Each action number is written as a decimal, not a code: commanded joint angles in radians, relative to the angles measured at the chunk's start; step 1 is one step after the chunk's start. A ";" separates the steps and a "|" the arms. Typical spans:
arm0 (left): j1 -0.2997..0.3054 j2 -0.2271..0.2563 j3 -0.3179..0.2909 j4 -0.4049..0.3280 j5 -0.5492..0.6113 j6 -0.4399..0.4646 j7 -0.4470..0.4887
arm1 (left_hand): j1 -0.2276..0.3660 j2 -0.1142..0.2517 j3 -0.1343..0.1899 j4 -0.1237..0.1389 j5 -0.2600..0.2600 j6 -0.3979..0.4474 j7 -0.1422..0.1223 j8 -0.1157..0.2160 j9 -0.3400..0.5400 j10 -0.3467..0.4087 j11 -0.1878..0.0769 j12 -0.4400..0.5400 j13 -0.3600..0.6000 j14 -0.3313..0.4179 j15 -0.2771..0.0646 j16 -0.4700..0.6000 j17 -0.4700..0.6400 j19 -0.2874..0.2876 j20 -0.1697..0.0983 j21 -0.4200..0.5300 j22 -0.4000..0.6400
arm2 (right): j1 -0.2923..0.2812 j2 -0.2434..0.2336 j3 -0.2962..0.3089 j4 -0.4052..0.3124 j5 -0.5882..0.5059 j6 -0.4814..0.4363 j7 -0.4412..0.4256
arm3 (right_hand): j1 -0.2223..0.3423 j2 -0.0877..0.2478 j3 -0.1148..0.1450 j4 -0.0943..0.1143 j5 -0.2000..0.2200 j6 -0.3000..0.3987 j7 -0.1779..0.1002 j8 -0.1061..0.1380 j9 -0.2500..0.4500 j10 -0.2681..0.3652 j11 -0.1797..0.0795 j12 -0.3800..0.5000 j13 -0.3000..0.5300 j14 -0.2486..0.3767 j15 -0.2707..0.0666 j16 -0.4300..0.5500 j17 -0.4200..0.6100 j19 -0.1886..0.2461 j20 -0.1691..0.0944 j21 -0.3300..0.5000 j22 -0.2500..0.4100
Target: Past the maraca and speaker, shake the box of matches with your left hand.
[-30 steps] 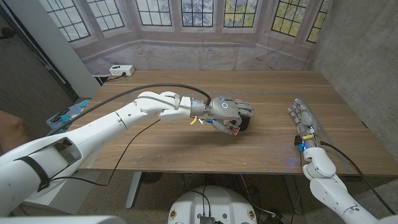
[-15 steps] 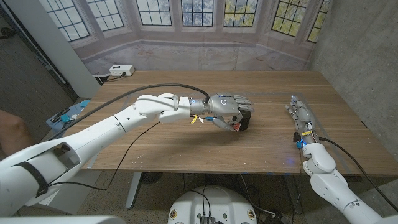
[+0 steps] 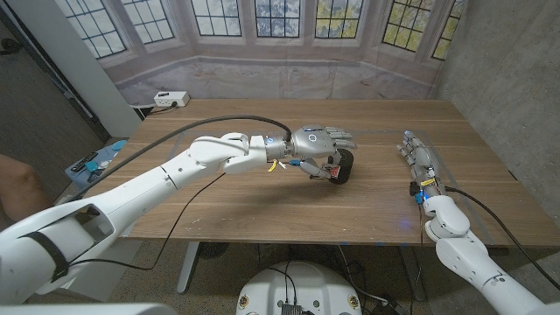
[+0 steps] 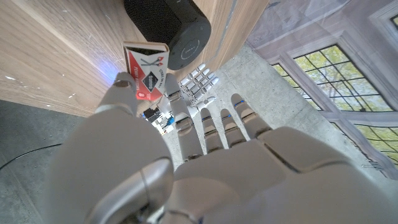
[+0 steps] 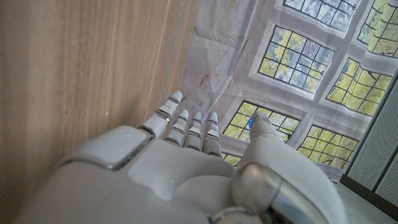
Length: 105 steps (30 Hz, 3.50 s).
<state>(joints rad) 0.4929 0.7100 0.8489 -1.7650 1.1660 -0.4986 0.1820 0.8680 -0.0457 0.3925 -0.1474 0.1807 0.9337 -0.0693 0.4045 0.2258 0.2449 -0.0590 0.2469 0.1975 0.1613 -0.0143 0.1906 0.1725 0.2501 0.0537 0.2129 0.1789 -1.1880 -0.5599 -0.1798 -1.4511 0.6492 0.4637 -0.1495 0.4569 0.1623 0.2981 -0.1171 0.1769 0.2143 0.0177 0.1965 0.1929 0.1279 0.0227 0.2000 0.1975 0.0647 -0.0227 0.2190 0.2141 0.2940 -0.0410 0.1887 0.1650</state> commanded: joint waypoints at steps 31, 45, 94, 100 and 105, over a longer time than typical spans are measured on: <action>0.012 -0.044 -0.023 0.065 -0.090 0.156 0.142 | 0.014 0.023 -0.006 -0.001 0.003 0.003 -0.002 -0.004 0.006 0.016 0.001 -0.010 0.003 0.012 0.001 -0.002 0.002 0.005 -0.002 -0.006 0.004 | 0.050 -0.053 -0.026 -0.053 -0.022 -0.103 -0.017 | 0.009 0.000 0.007 -0.002 0.000 0.011 0.003 0.003 0.002 0.008 0.001 0.002 0.005 0.009 0.005 0.004 0.002 0.012 -0.022 0.003 0.004; 0.040 -0.063 -0.032 0.072 -0.131 0.209 0.174 | 0.013 0.025 -0.007 0.000 0.002 0.002 0.000 -0.005 0.007 0.017 0.005 -0.013 0.003 0.014 0.000 -0.003 0.002 0.003 0.000 -0.007 0.004 | 0.040 -0.073 -0.021 -0.088 -0.024 -0.131 -0.025 | 0.010 0.001 0.007 -0.001 0.000 0.012 0.004 0.003 0.002 0.008 0.000 0.002 0.005 0.010 0.005 0.005 0.002 0.012 -0.021 0.003 0.004; 0.174 -0.137 -0.155 0.082 -0.555 0.313 0.204 | 0.008 0.036 -0.014 0.003 -0.001 0.012 0.013 -0.004 0.009 0.030 0.011 -0.017 0.004 0.026 0.004 -0.003 0.002 0.001 0.002 -0.008 0.004 | 0.160 -0.099 -0.066 -0.086 -0.012 -0.269 0.005 | 0.011 0.002 0.009 -0.001 0.000 0.015 0.006 0.004 0.002 0.011 0.004 0.003 0.005 0.011 0.007 0.005 0.002 0.014 -0.022 0.003 0.004; 0.190 -0.145 -0.173 0.064 -0.608 0.330 0.180 | 0.008 0.038 -0.014 0.003 -0.002 0.010 0.016 -0.006 0.009 0.029 0.013 -0.019 0.004 0.025 0.006 -0.004 0.003 -0.002 0.003 -0.009 0.004 | 0.169 -0.107 -0.068 -0.095 -0.004 -0.288 0.012 | 0.012 0.002 0.009 -0.001 0.000 0.015 0.007 0.004 0.002 0.010 0.005 0.003 0.005 0.011 0.007 0.005 0.002 0.015 -0.022 0.003 0.004; 0.203 -0.161 -0.188 0.053 -0.663 0.347 0.165 | 0.008 0.039 -0.015 0.003 -0.002 0.010 0.017 -0.006 0.010 0.028 0.013 -0.020 0.004 0.025 0.007 -0.004 0.003 -0.005 0.005 -0.010 0.004 | 0.179 -0.114 -0.069 -0.098 -0.001 -0.302 0.017 | 0.012 0.002 0.009 -0.001 0.000 0.014 0.008 0.003 0.002 0.010 0.004 0.003 0.005 0.010 0.007 0.004 0.002 0.015 -0.022 0.003 0.004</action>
<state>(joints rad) 0.6701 0.5713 0.6934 -1.6888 0.6110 -0.1780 0.3814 0.8607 -0.0313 0.3815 -0.1447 0.1806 0.9411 -0.0587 0.3937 0.2295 0.2700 -0.0482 0.2311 0.1974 0.1824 -0.0142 0.1906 0.1726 0.2478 0.0559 0.2049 0.1789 -1.0323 -0.6609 -0.2442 -1.5375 0.6398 0.1956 -0.1422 0.4572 0.1626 0.2981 -0.1171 0.1769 0.2216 0.0250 0.1965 0.1929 0.1316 0.0264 0.2000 0.1975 0.0700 -0.0174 0.2190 0.2141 0.3012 -0.0411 0.1887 0.1650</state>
